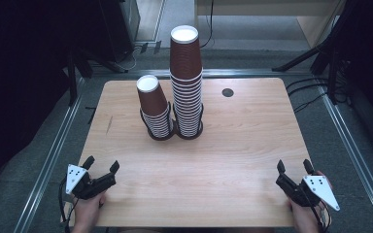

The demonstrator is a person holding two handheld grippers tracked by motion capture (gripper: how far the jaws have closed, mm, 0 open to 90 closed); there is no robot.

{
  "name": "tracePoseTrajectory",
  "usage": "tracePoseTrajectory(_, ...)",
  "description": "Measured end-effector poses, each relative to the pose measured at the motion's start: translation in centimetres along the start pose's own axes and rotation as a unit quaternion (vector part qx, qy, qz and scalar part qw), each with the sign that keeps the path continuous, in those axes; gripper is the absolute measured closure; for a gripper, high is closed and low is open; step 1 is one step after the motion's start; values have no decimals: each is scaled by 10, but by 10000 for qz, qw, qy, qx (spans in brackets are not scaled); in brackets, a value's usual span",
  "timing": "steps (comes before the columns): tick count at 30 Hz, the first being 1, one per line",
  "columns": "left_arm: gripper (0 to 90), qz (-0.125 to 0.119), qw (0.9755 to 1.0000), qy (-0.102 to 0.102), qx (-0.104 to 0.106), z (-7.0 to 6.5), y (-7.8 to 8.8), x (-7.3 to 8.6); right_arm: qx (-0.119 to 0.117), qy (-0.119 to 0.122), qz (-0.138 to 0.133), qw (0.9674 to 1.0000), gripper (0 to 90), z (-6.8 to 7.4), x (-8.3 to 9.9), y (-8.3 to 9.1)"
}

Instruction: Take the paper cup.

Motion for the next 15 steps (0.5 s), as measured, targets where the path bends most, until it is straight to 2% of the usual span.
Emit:
tracePoseTrajectory(2,23,20,10000,-34,7,-1,-1,0,-90,60,58,9999,177,0,-1,-1)
tracePoseTrajectory(9,23,14,10000,-22,68,-1,-1,0,-77,40,188,9998,171,0,-11,-2)
tracePoseTrajectory(12,23,5,10000,-10,82,0,0,0,-58,117,184,9997,165,4,-20,-2)
tracePoseTrajectory(15,23,6,9999,-54,85,-2,-1,1,-158,108,141,9997,159,12,-32,-1)
Point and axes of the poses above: each handheld gripper's, and its own axes: y roughly backward along the jaws, x roughly out of its underside, z roughly to its left, the point moved 1 cm from there along -y, roughly forward along the jaws, and after that the axes turned 2 degrees about x, right-handed, at the moved point
